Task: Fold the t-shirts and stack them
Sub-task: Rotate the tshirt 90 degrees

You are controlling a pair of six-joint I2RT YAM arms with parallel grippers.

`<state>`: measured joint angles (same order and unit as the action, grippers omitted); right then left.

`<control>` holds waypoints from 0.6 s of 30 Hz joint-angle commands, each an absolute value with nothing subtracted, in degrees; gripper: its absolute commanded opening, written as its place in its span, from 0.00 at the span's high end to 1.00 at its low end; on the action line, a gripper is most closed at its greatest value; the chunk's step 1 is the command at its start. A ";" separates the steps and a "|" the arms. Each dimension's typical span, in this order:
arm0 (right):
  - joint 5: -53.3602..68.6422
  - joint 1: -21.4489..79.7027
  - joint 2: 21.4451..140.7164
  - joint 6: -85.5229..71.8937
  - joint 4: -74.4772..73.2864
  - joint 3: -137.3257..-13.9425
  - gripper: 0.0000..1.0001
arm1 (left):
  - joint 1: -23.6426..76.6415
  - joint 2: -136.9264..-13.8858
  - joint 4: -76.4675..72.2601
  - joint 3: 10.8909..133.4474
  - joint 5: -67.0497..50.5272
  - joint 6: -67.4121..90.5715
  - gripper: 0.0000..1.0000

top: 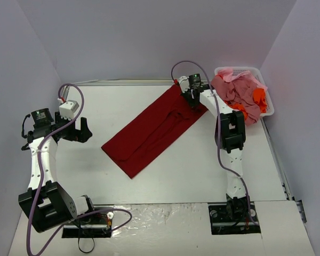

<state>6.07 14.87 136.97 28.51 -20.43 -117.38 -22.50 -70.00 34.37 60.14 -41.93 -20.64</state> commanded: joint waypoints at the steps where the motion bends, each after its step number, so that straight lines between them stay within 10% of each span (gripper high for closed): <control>1: 4.13 13.72 132.71 28.13 -21.71 -116.28 1.00 | -22.32 -69.26 33.92 60.12 -43.33 -21.53 0.06; 18: 1.49 9.84 137.11 28.83 -21.80 -114.70 1.00 | -22.33 -70.31 34.98 60.20 -44.12 -22.15 0.06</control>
